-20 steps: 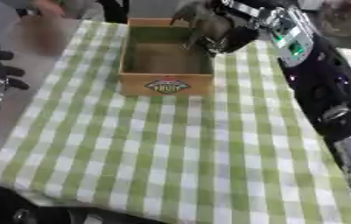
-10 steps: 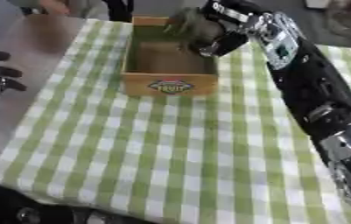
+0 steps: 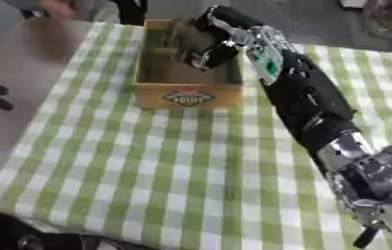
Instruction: Pick up objects on the table and place them in the box.
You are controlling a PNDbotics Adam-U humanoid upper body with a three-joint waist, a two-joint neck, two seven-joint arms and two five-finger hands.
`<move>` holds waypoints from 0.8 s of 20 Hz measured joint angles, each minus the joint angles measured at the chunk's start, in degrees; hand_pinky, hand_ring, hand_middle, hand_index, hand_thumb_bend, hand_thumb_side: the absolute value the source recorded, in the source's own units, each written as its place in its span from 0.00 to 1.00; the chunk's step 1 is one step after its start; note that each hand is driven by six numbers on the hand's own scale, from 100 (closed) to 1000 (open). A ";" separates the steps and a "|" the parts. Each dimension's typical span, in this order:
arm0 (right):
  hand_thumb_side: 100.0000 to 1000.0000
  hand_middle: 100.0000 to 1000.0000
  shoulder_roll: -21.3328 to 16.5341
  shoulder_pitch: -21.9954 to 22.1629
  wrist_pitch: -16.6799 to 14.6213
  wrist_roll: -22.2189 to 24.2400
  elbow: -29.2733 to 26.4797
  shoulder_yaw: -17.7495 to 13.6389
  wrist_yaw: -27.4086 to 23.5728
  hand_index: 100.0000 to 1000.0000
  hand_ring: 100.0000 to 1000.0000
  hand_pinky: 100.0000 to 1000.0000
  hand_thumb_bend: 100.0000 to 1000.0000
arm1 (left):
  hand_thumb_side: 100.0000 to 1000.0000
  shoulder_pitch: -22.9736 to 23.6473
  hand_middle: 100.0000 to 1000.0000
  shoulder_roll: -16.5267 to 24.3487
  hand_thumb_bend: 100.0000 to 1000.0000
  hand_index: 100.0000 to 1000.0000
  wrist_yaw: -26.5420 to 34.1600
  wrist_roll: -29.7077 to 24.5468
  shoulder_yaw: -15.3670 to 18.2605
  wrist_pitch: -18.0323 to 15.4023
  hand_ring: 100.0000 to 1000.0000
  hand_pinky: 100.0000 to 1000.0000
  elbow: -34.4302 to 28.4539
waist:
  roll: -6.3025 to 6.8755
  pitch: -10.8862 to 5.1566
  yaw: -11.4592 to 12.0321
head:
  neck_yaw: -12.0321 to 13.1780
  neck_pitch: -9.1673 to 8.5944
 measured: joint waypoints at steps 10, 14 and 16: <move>0.30 0.34 3.23 0.40 5.50 -5.80 1.41 3.32 10.25 0.46 0.40 0.53 0.38 | 0.07 -0.08 0.63 -0.22 0.00 0.75 0.06 -0.28 -0.29 0.22 0.56 0.47 -0.05 | 0.22 0.17 0.75 | -0.90 -0.26; 0.30 0.34 3.75 0.56 8.37 -8.04 3.85 3.10 14.09 0.48 0.40 0.53 0.38 | 0.07 -0.08 0.63 -0.26 0.00 0.75 0.08 -0.38 -0.48 0.24 0.56 0.47 -0.05 | 0.22 0.26 0.80 | -1.00 -0.28; 0.30 0.35 3.92 0.64 9.83 -9.08 4.93 2.90 16.02 0.52 0.42 0.54 0.38 | 0.07 -0.08 0.63 -0.27 0.00 0.75 0.08 -0.42 -0.48 0.24 0.56 0.47 -0.05 | 0.22 0.27 0.79 | -1.01 -0.28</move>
